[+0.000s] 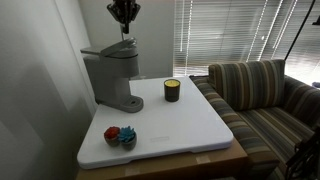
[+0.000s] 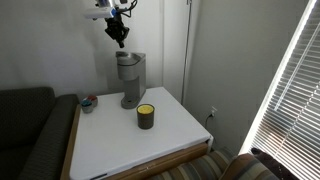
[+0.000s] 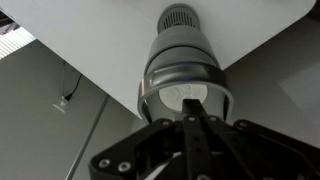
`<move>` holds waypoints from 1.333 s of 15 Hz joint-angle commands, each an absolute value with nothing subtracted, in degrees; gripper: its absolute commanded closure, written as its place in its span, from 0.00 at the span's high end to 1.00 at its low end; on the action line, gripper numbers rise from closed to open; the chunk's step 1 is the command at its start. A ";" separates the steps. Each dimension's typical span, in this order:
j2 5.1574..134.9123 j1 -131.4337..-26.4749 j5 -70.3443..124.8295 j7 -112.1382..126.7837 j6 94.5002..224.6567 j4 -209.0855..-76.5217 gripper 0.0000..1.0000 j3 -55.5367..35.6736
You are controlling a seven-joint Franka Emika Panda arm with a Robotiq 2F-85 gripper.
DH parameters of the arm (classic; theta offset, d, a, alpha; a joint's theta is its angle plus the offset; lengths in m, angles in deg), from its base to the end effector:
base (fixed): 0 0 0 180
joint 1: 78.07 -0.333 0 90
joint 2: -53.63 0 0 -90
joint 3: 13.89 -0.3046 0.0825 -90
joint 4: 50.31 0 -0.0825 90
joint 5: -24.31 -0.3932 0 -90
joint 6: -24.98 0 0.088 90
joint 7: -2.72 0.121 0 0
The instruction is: Close the water reservoir lid on the Keurig machine
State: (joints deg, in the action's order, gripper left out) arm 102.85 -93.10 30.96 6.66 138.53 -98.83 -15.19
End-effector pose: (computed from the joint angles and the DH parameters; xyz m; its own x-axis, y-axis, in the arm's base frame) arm 0.7751 0.2100 0.4063 0.9313 0.2370 0.2767 0.2238 -0.9714 0.0788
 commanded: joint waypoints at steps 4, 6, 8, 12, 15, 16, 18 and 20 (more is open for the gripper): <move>105.64 -94.00 33.30 9.65 137.63 -98.77 0.00 -13.12; 105.50 -94.17 33.60 10.74 136.64 -99.01 0.00 -12.75; 105.22 -94.25 33.77 12.09 137.25 -99.13 0.00 -12.40; 105.20 -94.59 34.44 13.75 138.03 -97.50 0.00 -11.46; 105.15 -94.57 35.01 14.13 136.67 -95.39 0.00 -10.69; 104.92 -94.59 35.00 14.41 135.61 -94.88 0.00 -10.35; 104.40 -94.61 34.59 14.74 131.76 -93.84 0.00 -9.94; 104.25 -94.44 33.87 14.61 127.66 -92.48 0.00 -10.15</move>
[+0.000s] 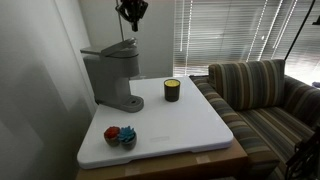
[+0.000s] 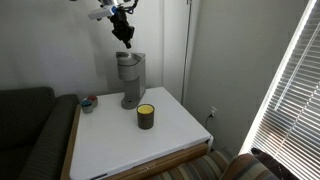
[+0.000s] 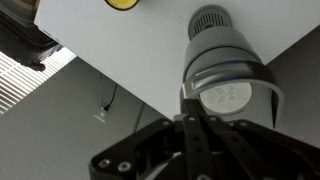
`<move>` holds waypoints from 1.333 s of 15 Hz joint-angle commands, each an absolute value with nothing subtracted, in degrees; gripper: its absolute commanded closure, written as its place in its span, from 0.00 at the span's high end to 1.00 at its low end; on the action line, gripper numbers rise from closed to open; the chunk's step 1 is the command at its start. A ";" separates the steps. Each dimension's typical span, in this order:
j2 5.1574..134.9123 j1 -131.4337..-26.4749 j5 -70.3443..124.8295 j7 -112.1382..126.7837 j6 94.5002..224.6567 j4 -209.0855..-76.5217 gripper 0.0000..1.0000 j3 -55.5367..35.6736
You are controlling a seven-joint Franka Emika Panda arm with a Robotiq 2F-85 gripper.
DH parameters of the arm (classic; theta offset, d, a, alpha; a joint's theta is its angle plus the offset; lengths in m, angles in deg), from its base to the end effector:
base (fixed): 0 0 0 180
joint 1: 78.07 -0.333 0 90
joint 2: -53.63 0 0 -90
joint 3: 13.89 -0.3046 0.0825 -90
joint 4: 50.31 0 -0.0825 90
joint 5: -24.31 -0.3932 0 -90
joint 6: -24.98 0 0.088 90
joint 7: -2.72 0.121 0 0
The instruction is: Close the water reservoir lid on the Keurig machine
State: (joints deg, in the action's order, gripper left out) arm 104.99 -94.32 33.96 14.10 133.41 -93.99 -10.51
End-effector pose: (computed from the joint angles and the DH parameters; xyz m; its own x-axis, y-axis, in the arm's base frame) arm 0.7804 0.1853 0.4116 0.9589 0.1069 0.2627 0.0649 -0.9844 0.1636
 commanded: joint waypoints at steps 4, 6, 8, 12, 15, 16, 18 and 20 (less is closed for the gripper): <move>105.10 -93.62 31.94 13.64 125.53 -89.83 0.00 -11.61; 105.44 -93.26 30.47 13.68 126.40 -89.35 0.00 -12.27; 105.65 -93.08 29.07 13.73 126.22 -89.25 0.00 -12.71; 106.12 -93.32 27.16 14.28 125.78 -89.95 0.00 -12.62; 106.84 -93.57 25.56 14.42 126.13 -90.85 0.00 -12.90; 107.18 -93.65 25.15 14.47 126.25 -91.00 0.00 -13.00; 107.83 -93.94 24.76 14.69 126.37 -91.46 0.00 -12.92; 107.96 -94.02 24.75 15.09 126.42 -91.49 0.00 -12.80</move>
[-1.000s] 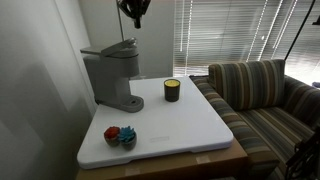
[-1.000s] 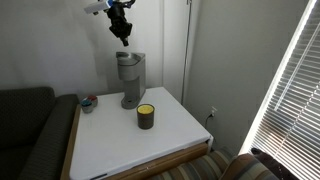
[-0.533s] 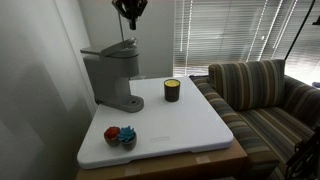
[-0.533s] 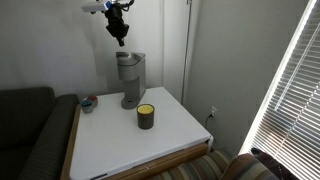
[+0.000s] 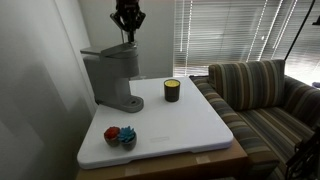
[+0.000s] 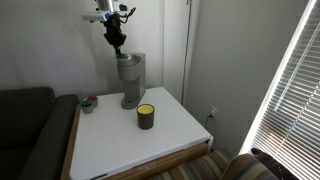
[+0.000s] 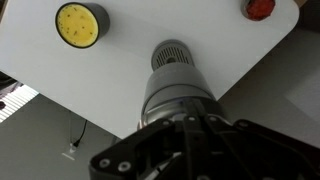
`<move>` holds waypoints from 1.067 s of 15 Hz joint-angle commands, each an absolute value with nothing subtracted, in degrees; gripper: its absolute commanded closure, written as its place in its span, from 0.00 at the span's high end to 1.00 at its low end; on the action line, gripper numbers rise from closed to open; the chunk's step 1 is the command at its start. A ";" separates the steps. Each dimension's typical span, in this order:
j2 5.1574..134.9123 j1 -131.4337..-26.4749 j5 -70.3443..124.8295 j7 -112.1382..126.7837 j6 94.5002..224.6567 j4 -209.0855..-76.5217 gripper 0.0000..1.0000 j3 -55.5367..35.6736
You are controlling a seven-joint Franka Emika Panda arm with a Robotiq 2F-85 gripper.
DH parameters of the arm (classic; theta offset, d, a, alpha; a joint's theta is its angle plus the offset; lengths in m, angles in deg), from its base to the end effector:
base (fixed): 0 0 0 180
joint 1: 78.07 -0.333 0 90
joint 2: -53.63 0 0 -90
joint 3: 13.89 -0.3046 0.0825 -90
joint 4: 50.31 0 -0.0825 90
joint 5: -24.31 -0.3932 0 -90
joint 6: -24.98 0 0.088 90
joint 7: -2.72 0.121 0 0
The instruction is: Close the water reservoir lid on the Keurig machine
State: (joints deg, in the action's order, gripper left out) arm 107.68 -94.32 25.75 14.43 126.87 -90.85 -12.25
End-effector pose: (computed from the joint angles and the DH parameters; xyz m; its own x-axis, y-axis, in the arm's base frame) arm 0.7684 0.2087 0.3872 0.9886 0.0683 0.1342 0.0660 -0.9976 0.0214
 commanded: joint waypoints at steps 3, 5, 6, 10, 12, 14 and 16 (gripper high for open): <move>107.94 -93.95 24.67 15.43 126.58 -91.61 0.00 -12.84; 108.17 -93.88 24.69 15.74 127.13 -92.21 0.00 -12.79; 108.30 -93.97 24.90 16.10 127.26 -92.53 0.00 -12.62; 108.61 -94.02 24.81 16.92 127.28 -94.27 0.00 -12.73; 108.77 -93.99 24.81 17.21 127.57 -95.10 0.00 -12.74; 109.06 -93.98 24.83 17.46 128.31 -96.26 0.00 -12.74; 109.51 -94.02 24.76 17.66 128.35 -97.44 0.00 -12.75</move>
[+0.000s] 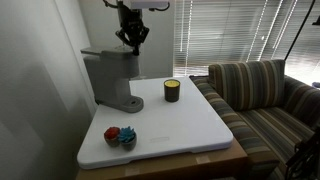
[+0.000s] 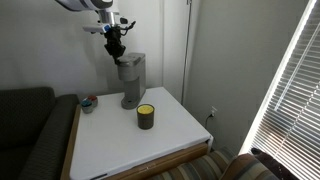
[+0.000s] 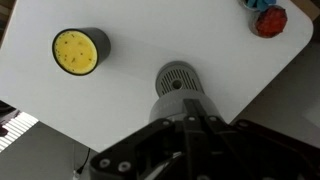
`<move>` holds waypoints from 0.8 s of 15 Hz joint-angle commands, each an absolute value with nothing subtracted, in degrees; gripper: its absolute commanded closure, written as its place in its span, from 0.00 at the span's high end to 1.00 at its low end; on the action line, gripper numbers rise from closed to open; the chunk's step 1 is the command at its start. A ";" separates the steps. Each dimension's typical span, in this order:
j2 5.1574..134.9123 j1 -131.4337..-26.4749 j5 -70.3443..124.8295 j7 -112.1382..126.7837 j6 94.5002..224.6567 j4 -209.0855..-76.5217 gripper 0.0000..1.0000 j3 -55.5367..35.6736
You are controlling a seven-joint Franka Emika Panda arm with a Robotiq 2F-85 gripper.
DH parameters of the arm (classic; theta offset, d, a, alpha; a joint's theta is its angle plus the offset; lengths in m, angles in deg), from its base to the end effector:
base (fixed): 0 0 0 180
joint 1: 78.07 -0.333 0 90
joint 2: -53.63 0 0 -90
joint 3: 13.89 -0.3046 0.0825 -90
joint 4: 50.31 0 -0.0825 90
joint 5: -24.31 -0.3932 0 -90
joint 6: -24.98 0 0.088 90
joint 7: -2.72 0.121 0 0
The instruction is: Close the water reservoir lid on the Keurig machine
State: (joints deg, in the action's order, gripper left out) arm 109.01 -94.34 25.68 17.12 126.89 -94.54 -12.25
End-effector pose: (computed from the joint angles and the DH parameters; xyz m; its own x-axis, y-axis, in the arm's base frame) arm 0.7642 0.2072 0.3367 0.9985 0.0222 0.0506 0.0204 -0.9992 0.0357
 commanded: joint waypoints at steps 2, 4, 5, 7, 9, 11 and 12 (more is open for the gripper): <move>109.29 -93.99 24.67 17.67 128.56 -97.33 0.00 -12.78; 109.04 -94.00 24.80 17.55 128.50 -96.87 0.00 -12.71; 108.73 -93.98 24.80 17.53 128.15 -96.51 0.00 -12.70; 107.51 -94.06 25.04 17.06 126.33 -95.78 0.00 -12.62; 106.18 -94.02 25.37 15.93 125.21 -95.29 0.00 -12.60; 105.08 -93.82 25.22 15.25 124.94 -94.98 0.00 -12.72; 104.50 -93.71 25.01 14.94 124.88 -94.74 0.00 -12.86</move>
